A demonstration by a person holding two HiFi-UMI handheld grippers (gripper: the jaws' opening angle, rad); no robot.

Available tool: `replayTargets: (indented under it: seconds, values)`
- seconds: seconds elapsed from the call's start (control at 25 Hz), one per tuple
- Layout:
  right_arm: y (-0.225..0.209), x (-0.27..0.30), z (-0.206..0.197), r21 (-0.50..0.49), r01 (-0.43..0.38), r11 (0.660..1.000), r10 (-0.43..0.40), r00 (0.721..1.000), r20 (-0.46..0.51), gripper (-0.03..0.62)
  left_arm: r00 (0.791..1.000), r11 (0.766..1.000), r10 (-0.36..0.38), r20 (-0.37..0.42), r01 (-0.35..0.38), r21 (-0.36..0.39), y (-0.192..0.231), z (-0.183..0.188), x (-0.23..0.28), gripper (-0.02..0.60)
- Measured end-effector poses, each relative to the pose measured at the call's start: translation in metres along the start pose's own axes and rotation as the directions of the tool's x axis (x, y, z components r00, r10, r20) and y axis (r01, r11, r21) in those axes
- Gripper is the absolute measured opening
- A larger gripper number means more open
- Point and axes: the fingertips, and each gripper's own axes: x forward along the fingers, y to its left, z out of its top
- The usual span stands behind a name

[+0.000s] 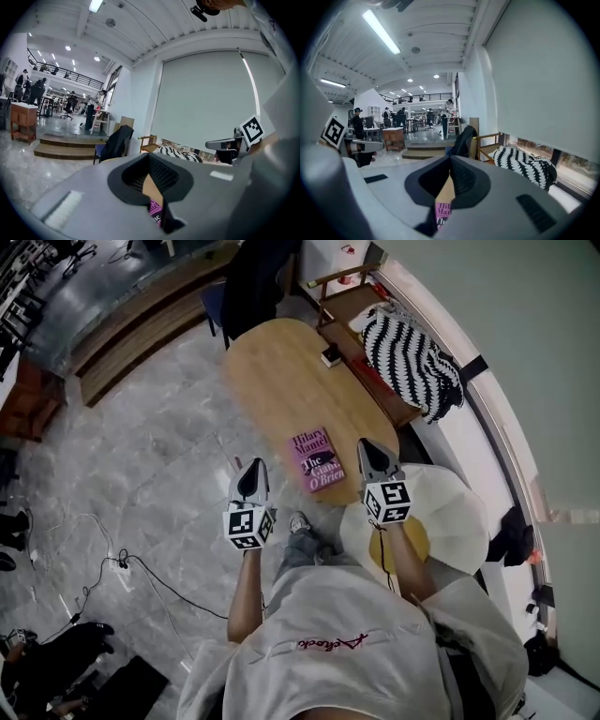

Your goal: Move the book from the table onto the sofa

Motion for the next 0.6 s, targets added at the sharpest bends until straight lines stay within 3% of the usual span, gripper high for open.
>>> replayTargets:
  seconds: [0.6]
  values:
    - [-0.009, 0.047, -0.025, 0.003, 0.019, 1.0, -0.019, 0.997, -0.071, 0.008, 0.996, 0.998, -0.05, -0.08, 0.049, -0.026, 0.023, -0.037, 0.048, 0.009]
